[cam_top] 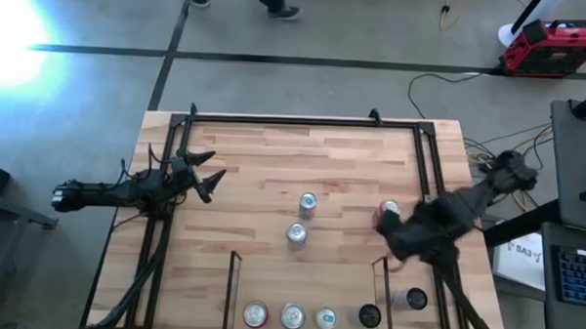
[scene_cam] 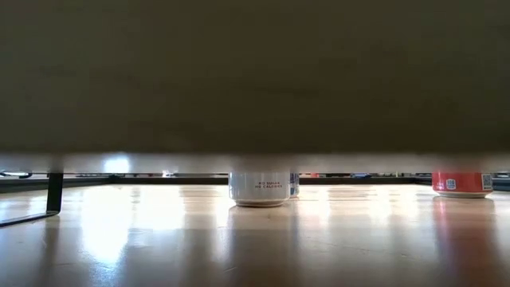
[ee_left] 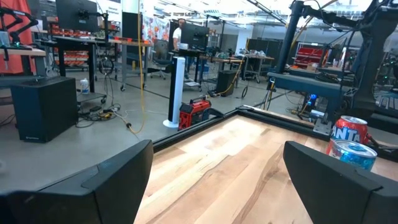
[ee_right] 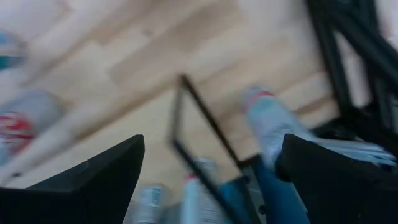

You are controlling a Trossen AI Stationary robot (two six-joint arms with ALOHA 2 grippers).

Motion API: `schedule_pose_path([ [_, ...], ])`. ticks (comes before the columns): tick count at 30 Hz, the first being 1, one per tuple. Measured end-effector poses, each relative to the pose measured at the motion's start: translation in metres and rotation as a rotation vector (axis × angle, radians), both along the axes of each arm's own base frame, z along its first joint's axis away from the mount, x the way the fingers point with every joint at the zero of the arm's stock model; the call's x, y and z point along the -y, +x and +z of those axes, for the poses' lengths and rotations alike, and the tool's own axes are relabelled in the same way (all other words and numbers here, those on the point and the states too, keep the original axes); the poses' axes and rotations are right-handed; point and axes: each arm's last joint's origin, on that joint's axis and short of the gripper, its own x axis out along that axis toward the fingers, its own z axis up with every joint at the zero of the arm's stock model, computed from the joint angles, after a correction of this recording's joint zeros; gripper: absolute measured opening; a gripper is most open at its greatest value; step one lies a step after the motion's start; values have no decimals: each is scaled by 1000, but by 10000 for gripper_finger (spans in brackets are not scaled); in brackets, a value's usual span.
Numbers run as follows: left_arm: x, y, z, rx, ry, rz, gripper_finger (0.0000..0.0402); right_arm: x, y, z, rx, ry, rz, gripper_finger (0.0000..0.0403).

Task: Place canned beverage on shelf
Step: Put the white pink soda can on the shelf aligned with the other white pink soda can

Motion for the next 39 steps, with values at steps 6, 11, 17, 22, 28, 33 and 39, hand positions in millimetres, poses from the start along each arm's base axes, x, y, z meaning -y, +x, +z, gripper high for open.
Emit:
schedule_pose_path([
  [6,0,0,0,0,0,0,346,-32,-31,-5,-51,8,-17,366],
  [11,0,0,0,-1,0,1,346,-62,-46,-12,-49,-5,-4,366],
  [17,0,0,0,-1,0,0,346,-91,-53,-25,-46,-36,37,366],
  [22,0,0,0,-1,0,0,346,-106,-51,-36,-26,-69,73,366],
  [28,0,0,0,-1,0,0,346,-119,-44,-50,-16,-102,125,366],
  [33,0,0,0,-1,0,0,346,-124,-41,-56,-21,-111,129,366],
  [39,0,0,0,-1,0,0,346,-129,-38,-63,-27,-129,150,365],
])
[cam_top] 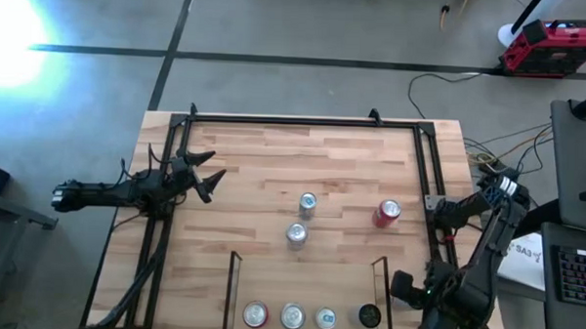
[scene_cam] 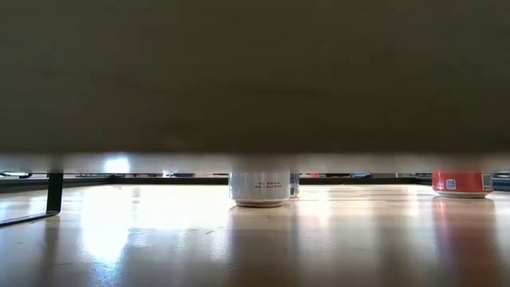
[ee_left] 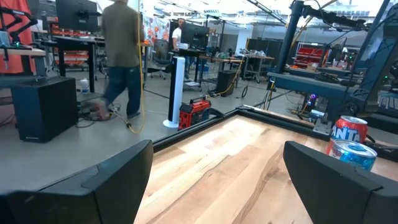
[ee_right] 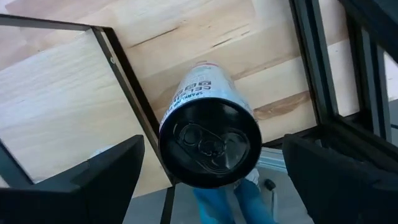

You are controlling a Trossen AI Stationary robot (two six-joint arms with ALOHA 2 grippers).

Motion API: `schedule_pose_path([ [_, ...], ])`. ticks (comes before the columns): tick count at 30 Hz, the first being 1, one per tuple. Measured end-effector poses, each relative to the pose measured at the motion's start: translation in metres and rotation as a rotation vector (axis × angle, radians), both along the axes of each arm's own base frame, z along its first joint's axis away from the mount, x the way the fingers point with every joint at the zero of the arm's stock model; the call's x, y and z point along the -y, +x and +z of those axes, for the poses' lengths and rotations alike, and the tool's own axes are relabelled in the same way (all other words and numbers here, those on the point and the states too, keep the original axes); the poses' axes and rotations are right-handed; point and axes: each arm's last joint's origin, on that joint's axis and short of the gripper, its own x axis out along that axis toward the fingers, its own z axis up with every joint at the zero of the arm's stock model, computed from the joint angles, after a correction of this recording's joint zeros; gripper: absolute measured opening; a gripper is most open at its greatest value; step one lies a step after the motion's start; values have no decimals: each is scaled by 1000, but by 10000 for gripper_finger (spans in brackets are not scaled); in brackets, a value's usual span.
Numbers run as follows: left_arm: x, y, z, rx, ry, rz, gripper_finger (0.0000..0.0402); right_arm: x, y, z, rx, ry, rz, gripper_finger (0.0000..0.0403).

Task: Place canned beverage on shelf
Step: Put the white pink soda can on the shelf aligned with the other white pink soda can

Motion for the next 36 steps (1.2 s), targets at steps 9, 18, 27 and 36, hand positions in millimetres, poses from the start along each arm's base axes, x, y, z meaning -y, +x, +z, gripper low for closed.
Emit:
schedule_pose_path([
  [9,0,0,0,1,0,0,346,-4,3,-7,10,-14,0,349],
  [18,0,0,0,1,0,0,346,-3,2,-17,3,-26,-15,241],
  [27,0,0,0,1,0,0,346,1,0,-13,9,-30,-10,238],
  [36,0,0,0,1,0,0,346,38,-14,16,3,-93,-56,238],
])
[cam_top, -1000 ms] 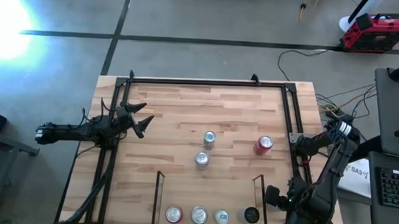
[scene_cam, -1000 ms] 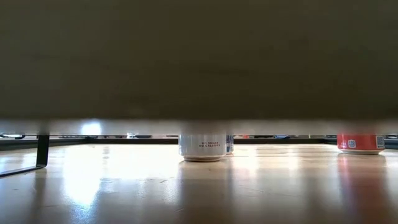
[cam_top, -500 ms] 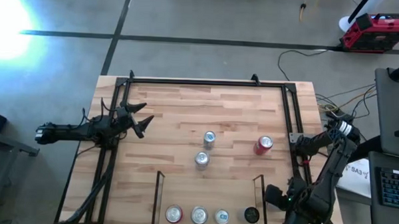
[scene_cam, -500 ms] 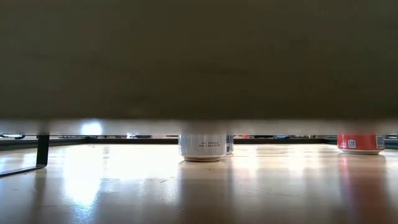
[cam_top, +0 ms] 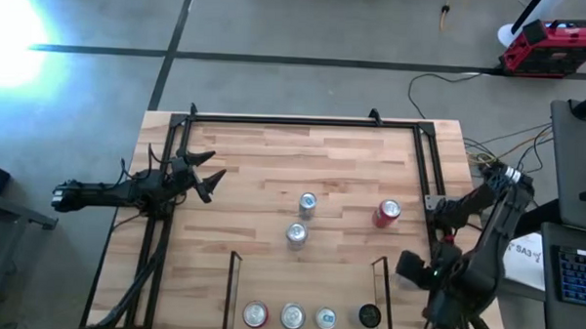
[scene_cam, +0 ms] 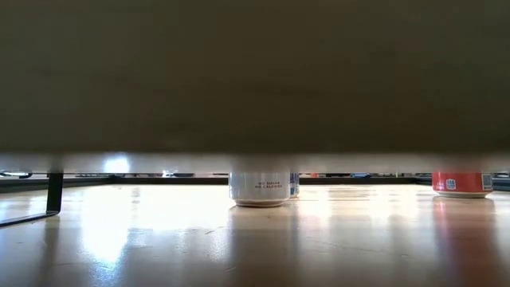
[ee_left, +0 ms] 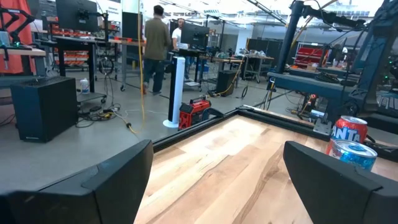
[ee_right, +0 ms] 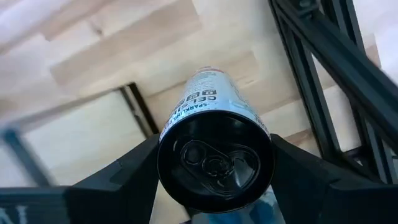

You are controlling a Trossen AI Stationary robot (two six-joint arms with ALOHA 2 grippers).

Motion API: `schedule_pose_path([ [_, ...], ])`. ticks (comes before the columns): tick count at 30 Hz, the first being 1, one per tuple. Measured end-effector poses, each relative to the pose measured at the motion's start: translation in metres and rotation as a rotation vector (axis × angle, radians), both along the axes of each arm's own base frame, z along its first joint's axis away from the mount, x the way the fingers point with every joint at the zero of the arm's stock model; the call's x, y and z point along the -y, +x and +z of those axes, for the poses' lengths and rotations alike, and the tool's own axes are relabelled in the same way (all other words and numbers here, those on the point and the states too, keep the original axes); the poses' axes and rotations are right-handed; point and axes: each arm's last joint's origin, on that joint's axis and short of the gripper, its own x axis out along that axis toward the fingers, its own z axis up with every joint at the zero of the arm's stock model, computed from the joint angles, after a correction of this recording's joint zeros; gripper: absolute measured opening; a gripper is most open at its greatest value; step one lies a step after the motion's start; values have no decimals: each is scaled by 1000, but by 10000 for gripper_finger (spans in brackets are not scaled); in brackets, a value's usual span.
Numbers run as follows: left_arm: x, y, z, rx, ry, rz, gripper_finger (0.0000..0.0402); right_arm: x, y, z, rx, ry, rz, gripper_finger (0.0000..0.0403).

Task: Place canned beverage on shelf
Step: Put the white pink soda can on the shelf aligned with the other white pink soda can

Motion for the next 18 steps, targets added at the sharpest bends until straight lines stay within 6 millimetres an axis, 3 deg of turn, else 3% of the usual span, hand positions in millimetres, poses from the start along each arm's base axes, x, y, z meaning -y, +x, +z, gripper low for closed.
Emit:
schedule_pose_path([
  [8,0,0,0,0,0,0,346,45,12,23,59,37,-14,238],
  [18,0,0,0,0,0,0,346,108,46,23,50,21,28,238],
])
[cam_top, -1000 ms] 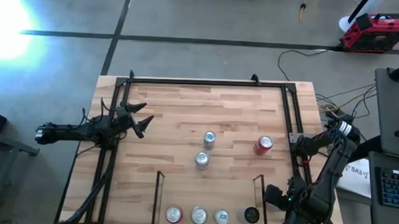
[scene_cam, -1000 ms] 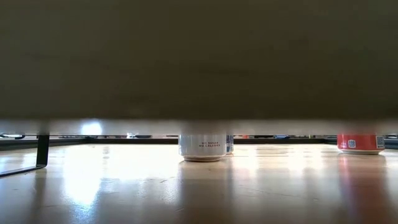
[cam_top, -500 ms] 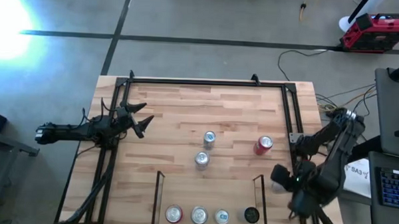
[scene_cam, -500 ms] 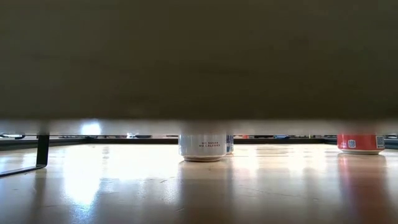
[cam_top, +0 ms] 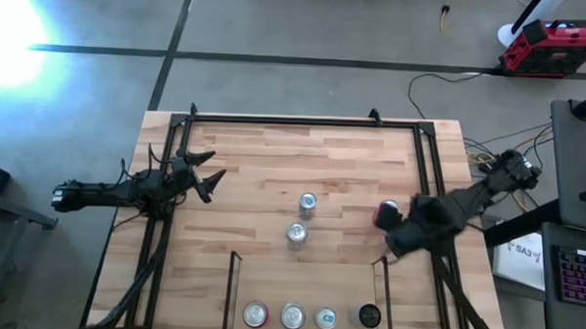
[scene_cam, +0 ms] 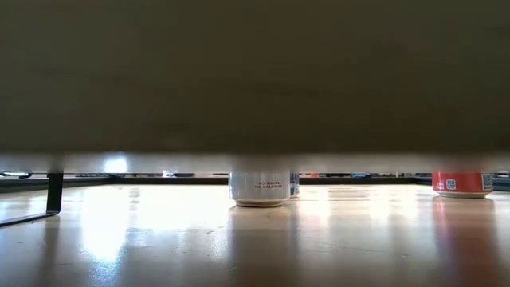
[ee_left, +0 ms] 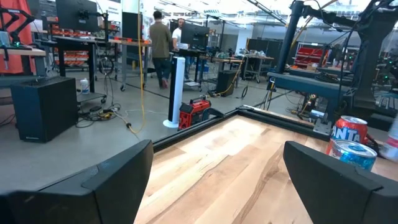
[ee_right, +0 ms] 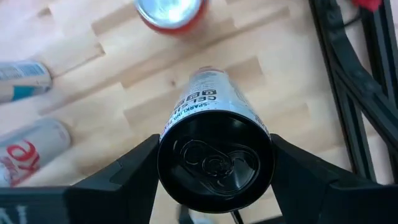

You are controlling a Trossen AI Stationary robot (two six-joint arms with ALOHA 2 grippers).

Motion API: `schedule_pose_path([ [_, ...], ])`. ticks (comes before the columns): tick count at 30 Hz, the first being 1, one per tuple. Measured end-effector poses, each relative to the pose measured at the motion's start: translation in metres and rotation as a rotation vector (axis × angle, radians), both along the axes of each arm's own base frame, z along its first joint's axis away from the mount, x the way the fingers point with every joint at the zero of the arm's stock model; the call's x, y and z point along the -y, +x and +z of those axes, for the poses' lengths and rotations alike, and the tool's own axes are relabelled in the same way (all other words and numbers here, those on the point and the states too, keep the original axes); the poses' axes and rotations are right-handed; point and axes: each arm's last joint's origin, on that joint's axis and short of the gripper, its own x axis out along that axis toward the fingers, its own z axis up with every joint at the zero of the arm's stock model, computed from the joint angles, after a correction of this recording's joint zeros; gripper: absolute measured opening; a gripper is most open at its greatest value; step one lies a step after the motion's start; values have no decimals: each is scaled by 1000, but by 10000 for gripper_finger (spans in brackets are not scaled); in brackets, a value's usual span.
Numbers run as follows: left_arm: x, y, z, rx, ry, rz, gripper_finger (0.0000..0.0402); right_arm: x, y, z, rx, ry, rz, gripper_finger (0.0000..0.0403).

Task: Place canned beverage on shelf
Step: Put the white pink soda can on the shelf aligned with the other white pink soda can

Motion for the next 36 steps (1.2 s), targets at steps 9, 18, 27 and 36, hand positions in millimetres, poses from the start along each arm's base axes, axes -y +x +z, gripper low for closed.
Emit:
schedule_pose_path([
  [9,0,0,0,0,0,0,346,45,35,-7,9,40,76,238],
  [18,0,0,0,1,0,0,346,50,72,6,53,56,226,238],
  [27,0,0,0,2,0,0,346,15,100,25,64,78,397,241],
  [36,0,0,0,3,0,0,346,-33,93,30,84,72,441,260],
])
